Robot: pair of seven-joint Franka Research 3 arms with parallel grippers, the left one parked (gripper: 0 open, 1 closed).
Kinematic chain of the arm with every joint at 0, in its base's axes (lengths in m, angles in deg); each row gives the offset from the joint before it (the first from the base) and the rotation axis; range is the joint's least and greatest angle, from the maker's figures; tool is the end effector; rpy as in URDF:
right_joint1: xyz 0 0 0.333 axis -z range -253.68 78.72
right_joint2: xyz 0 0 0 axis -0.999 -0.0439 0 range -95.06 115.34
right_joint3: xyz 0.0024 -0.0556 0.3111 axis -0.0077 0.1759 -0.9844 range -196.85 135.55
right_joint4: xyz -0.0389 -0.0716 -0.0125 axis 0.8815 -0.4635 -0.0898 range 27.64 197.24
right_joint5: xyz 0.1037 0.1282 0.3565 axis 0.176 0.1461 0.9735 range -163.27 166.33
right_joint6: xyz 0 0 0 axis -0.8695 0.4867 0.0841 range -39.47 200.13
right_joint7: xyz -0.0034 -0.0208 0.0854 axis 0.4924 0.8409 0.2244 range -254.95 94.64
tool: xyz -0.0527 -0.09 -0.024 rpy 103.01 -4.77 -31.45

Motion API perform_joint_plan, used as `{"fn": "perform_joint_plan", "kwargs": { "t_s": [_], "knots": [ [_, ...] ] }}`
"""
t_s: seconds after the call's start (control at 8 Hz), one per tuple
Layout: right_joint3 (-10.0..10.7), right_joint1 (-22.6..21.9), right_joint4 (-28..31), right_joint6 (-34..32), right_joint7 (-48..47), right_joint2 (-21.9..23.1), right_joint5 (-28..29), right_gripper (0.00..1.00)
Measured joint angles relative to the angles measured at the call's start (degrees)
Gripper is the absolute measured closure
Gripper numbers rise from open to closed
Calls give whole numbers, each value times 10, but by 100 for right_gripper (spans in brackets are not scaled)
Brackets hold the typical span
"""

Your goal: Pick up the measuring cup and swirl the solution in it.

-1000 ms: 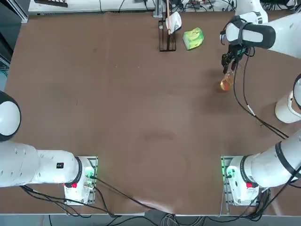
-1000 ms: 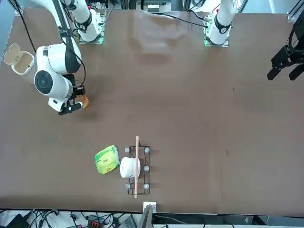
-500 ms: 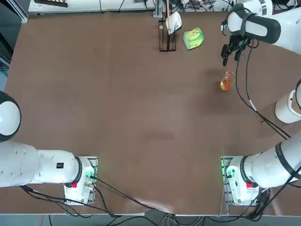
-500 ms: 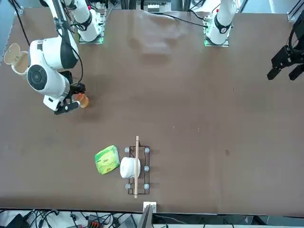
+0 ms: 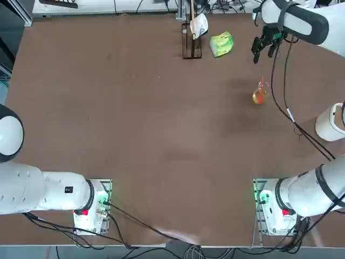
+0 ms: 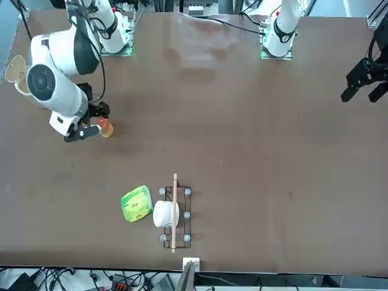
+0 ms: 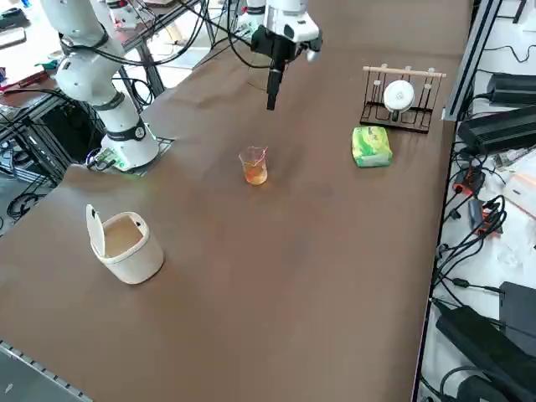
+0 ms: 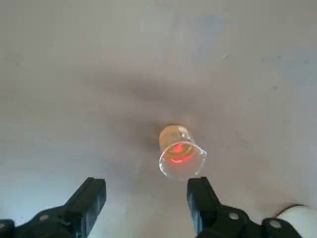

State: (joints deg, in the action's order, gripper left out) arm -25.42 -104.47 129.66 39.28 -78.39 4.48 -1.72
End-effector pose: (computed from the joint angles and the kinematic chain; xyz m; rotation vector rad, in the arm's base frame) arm 0.5531 0.1114 0.4352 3.0268 0.3870 -0.2687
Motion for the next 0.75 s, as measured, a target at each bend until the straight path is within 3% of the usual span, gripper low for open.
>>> {"fn": "perform_joint_plan", "kwargs": {
  "t_s": [0.38,0.75],
  "knots": [
    [4,2,-12,-8,-20,68,1,0],
    [9,4,-33,-69,-74,123,1,0]
  ]
}}
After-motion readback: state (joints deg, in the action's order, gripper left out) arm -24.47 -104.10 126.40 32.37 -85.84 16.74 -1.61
